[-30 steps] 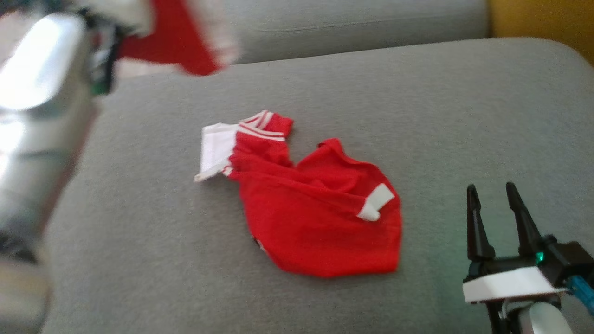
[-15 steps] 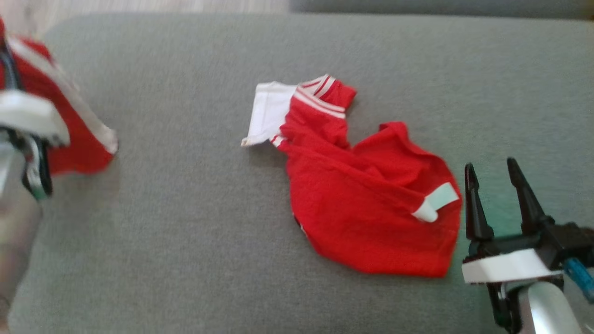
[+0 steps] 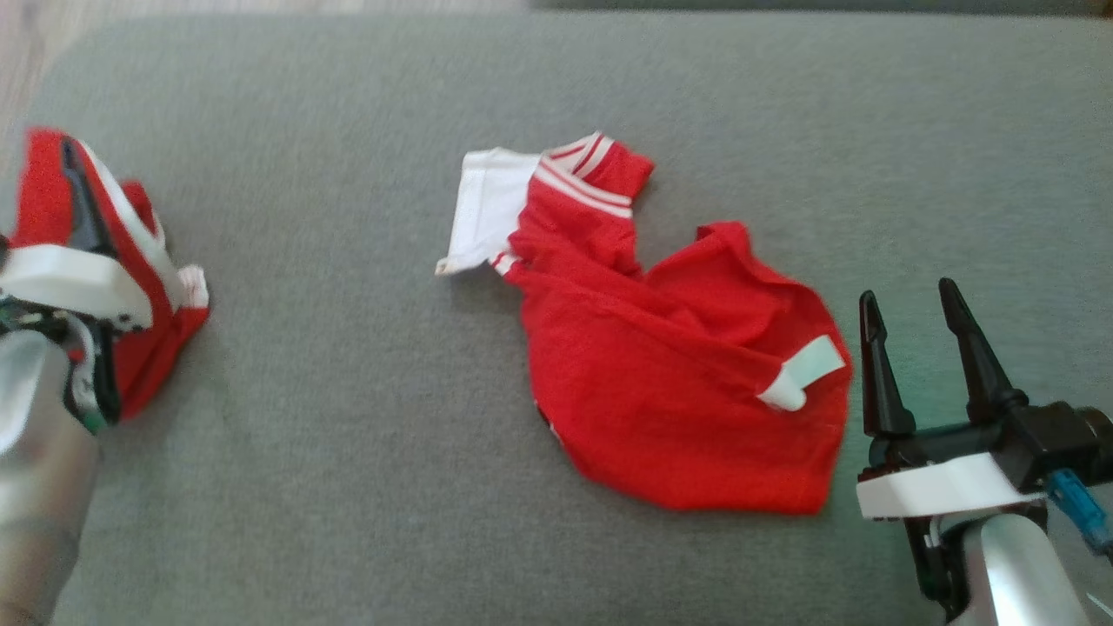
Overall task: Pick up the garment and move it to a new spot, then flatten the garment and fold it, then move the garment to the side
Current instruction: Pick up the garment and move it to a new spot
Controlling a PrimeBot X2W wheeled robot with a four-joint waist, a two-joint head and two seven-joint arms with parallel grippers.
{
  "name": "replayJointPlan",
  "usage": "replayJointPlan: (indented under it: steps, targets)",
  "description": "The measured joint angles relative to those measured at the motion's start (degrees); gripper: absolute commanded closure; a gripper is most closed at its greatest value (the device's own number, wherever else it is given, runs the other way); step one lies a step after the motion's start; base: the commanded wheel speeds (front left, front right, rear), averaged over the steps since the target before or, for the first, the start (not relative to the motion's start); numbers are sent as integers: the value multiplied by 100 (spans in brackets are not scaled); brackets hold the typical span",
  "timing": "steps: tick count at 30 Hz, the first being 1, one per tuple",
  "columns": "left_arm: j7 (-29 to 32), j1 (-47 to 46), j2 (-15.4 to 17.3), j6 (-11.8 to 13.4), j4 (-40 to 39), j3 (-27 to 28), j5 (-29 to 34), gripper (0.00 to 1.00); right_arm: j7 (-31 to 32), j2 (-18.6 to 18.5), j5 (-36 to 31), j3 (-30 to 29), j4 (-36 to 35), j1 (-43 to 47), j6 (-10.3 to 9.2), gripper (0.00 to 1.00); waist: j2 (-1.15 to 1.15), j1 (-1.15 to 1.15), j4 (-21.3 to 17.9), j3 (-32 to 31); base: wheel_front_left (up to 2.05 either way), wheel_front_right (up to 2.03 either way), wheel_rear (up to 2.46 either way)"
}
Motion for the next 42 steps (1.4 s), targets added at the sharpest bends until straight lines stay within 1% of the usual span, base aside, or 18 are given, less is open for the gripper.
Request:
replayJointPlan:
  steps: [4, 11, 15, 18, 20, 23, 26, 28, 31, 33, 36, 41, 42]
  targets:
    - [-16, 654, 44, 38, -829, 378, 311, 0, 0, 1, 60, 25, 31, 23, 0, 0, 0, -1, -179, -327, 0, 0, 0]
    - [-19, 2457, -13, 335, -2272, 771, 638, 0, 0, 5, 171, 181, 162, 393, 0, 0, 0, -2, -527, -1029, 0, 0, 0]
    - [-24, 3365, -225, 492, -3145, 842, 876, 0, 0, 5, 274, 234, 191, 547, 0, 0, 0, -2, -734, -1348, 0, 0, 0]
    - [-24, 3924, -398, 641, -3660, 805, 1263, 0, 0, 5, 328, 305, 219, 615, 0, 0, 0, -2, -854, -1549, 0, 0, 0]
    - [-24, 4264, -537, 767, -3861, 766, 1457, 0, 0, 4, 356, 379, 250, 669, 0, 0, 0, -2, -907, -1663, 0, 0, 0]
    - [-24, 4580, -675, 829, -4014, 719, 1641, 0, 0, -3, 365, 470, 296, 757, 0, 0, 0, -2, -941, -1761, 0, 0, 0]
    - [-24, 4984, -828, 824, -4117, 715, 1876, 0, 0, -4, 415, 538, 353, 914, 0, 0, 0, -2, -956, -1875, 0, 0, 0]
    - [-23, 5186, -913, 768, -4116, 700, 2059, 0, 0, -4, 461, 547, 383, 990, 0, 0, 0, -1, -939, -1926, 0, 0, 0]
    - [-23, 5420, -1132, 710, -4100, 731, 2201, 0, 0, -3, 464, 561, 401, 1050, 0, 0, 0, -1, -900, -1980, 0, 0, 0]
    - [-23, 5504, -1241, 614, -4095, 727, 2377, 0, 0, -2, 499, 553, 404, 1106, 0, 0, 0, -1, -855, -2002, 0, 0, 0]
    - [-23, 5522, -1394, 534, -4080, 781, 2506, 0, 0, -1, 524, 505, 393, 1191, 0, 0, 0, -1, -783, -2034, 0, 0, 0]
    - [-23, 5523, -1507, 358, -4024, 907, 2704, 0, 0, 5, 513, 487, 393, 1327, 0, 0, 0, -1, -719, -2054, 0, 0, 0]
    - [-23, 5524, -1534, 358, -4012, 934, 2732, 0, 0, 7, 513, 489, 394, 1343, 0, 0, 0, -1, -708, -2056, 0, 0, 0]
